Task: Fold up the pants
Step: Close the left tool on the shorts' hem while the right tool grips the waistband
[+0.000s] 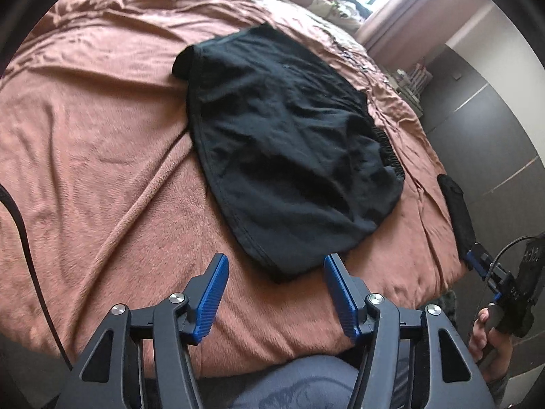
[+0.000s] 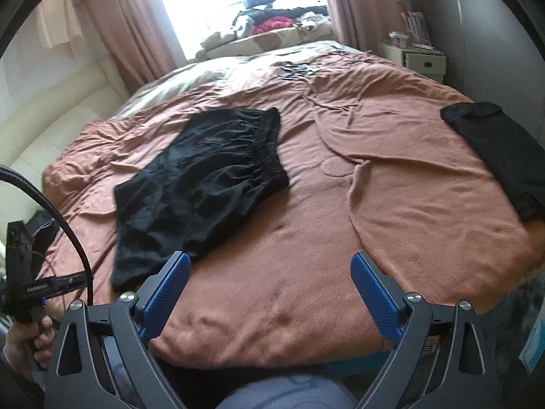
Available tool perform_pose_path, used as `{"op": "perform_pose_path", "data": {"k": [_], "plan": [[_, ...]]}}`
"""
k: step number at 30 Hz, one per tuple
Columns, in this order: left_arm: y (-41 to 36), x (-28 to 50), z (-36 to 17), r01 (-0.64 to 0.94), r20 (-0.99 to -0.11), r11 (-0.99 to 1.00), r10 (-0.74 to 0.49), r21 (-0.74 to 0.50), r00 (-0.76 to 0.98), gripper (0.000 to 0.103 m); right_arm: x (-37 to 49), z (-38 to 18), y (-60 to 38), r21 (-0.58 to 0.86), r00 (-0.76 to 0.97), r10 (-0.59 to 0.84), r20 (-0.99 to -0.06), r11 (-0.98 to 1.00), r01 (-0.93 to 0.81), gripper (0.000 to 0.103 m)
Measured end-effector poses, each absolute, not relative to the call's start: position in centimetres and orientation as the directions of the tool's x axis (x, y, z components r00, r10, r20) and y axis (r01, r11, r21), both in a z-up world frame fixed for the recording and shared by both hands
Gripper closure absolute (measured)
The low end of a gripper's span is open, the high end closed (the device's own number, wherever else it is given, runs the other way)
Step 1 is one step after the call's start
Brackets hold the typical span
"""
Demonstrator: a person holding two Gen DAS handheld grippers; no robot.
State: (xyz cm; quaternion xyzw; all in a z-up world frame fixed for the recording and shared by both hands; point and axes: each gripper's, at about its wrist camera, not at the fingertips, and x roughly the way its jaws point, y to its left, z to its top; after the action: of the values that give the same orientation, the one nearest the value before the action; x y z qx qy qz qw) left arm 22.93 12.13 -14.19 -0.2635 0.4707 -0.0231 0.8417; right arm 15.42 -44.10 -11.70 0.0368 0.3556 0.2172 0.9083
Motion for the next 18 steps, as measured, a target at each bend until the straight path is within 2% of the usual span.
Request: {"op": "perform_pose_path", "data": {"k": [9,18], "plan": [[13.2,25.6,-16.6,-0.262,-0.806,0.828,-0.327,-0.495,0.493,0.047,19.5,-12.9,-42.9,0.283,0.591,0.448,-0.671,0.891,-0.354,0.008],[14.6,28.1,-18.0,-0.339,-0.799,0.765,-0.359,-0.548,0.482,0.047,22.6,-14.9,-41.1,0.325,0.537,0.473,-0.699,0.878,-0.351,0.008]]}}
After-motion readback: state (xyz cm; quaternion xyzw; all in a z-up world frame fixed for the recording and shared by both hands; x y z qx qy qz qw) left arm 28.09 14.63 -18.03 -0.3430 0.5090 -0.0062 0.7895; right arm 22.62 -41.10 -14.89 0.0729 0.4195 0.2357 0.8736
